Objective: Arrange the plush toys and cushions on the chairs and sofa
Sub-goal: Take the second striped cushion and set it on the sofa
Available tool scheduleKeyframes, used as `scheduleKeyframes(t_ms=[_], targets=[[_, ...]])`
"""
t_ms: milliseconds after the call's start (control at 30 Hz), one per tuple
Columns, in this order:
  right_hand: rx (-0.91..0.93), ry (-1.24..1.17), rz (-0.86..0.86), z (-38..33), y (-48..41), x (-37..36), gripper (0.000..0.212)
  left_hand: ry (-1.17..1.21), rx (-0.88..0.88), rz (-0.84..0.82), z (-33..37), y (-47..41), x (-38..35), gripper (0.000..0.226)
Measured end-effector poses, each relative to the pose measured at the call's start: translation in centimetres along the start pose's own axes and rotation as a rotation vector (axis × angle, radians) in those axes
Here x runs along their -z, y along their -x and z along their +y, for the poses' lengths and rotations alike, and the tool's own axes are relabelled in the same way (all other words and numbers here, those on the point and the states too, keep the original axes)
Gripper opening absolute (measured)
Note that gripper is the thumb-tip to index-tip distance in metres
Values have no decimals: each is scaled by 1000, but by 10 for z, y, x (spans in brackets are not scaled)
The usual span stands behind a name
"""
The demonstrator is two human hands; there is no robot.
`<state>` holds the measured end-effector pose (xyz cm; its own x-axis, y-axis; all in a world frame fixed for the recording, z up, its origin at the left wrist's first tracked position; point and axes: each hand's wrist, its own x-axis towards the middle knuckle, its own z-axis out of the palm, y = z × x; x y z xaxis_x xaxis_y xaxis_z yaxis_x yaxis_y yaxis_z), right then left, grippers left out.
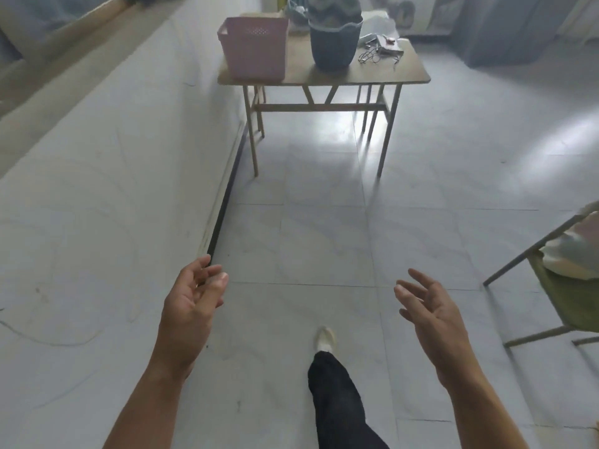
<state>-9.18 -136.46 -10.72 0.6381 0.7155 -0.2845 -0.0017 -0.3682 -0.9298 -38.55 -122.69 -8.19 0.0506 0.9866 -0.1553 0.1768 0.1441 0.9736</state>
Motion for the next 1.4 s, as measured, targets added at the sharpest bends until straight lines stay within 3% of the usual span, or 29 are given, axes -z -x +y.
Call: scheduleKeyframes(t_ms=[167, 400, 567, 800, 1067, 1400], targets=[[-53, -23, 7, -29, -161, -42, 39, -44, 96, -31, 2, -156, -69, 35], [2, 46, -60, -147, -375, -101, 42, -54, 56, 12, 77, -356, -115, 32], [15, 87, -124, -194, -511, -152, 41, -10, 115, 35, 80, -484, -159, 35], [-49, 127, -32, -244, -713, -215, 43, -17, 155, -25, 109, -715, -230, 35], [18, 55, 118, -350, -909, -223, 42, -109, 15, -170, 225, -950, -338, 36], [-103, -23, 90, -380, -1183, -206, 36, -108, 142, -191, 244, -1149, -539, 36]])
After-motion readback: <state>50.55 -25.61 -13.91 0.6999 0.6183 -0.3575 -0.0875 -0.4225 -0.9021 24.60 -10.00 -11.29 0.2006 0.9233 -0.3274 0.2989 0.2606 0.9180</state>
